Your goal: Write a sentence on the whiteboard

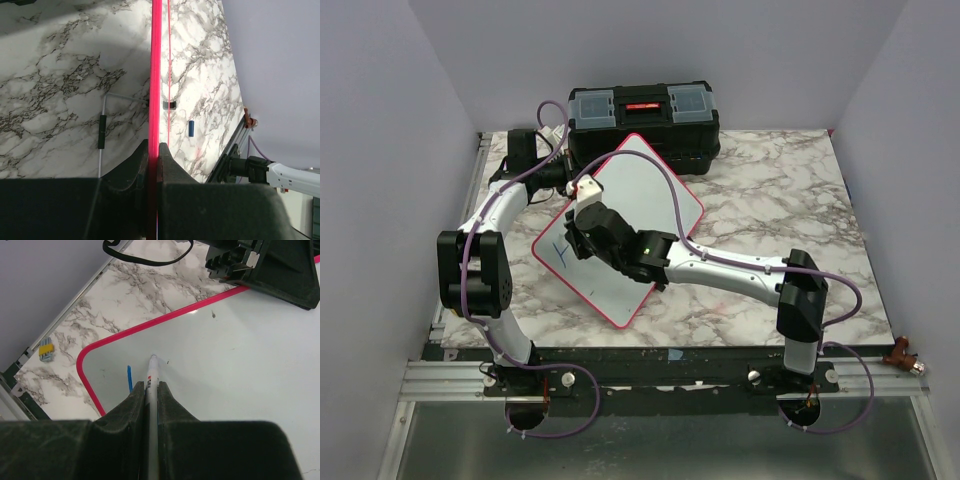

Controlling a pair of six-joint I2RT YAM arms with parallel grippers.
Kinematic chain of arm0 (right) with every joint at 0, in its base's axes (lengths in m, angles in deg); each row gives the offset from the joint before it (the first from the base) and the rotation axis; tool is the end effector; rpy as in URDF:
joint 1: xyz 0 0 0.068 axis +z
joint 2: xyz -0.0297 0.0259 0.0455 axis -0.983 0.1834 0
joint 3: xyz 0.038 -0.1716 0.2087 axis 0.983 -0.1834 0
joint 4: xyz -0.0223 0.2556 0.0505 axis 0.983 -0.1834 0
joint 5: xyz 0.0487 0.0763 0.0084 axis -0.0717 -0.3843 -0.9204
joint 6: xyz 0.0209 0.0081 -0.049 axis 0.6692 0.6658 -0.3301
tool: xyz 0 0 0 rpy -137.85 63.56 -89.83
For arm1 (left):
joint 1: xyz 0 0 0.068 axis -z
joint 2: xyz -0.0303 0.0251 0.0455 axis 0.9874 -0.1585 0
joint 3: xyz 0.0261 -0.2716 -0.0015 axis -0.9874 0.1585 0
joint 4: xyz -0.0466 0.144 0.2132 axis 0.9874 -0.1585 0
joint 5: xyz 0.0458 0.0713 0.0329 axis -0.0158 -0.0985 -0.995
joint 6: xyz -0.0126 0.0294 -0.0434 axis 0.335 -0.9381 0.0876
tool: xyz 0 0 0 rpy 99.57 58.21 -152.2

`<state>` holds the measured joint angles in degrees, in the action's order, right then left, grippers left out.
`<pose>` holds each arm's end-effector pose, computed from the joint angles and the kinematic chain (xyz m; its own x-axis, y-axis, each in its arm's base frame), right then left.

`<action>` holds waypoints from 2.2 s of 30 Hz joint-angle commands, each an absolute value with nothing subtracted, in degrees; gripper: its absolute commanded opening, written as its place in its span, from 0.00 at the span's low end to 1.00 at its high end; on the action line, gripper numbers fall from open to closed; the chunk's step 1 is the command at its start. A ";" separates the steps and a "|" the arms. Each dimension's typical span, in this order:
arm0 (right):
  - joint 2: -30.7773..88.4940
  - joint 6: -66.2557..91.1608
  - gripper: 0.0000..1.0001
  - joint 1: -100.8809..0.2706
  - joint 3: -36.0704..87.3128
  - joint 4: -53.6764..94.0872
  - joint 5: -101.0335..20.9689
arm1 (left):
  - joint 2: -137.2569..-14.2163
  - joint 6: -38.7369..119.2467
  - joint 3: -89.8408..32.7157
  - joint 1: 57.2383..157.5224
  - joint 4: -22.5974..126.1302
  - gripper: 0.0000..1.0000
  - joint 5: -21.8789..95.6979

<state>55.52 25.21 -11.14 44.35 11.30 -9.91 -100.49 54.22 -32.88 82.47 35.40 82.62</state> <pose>0.1795 0.4142 0.3251 -0.3794 -0.1162 -0.9179 -0.6380 0.7514 0.1686 0.3890 -0.0396 0.2716 -0.8364 -0.2305 -0.4973 0.3251 0.5219 -0.7887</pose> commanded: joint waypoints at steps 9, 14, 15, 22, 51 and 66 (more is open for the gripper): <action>55.66 26.45 0.01 -10.95 42.77 11.03 -9.40 | -98.22 51.00 -33.99 82.99 37.24 0.00 79.36; 54.14 27.85 0.01 -10.96 40.56 10.28 -11.02 | -98.24 50.99 -34.00 82.95 37.18 0.00 79.34; 53.79 28.18 0.01 -10.91 40.12 10.18 -11.40 | -98.30 50.93 -34.00 82.97 37.04 0.00 79.36; 51.46 30.06 0.01 -10.93 36.19 9.69 -13.09 | -98.32 50.74 -34.12 82.99 36.89 0.00 79.26; 45.92 28.04 0.01 -12.52 33.10 14.38 -8.98 | -97.84 50.65 -33.93 82.99 36.72 0.00 79.09; 51.01 27.08 0.01 -14.80 38.32 14.95 -11.04 | -97.80 50.60 -34.02 82.99 36.80 0.00 79.35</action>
<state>49.38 27.90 -14.11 36.09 13.90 -10.59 -100.07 54.06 -32.88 82.62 35.16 82.19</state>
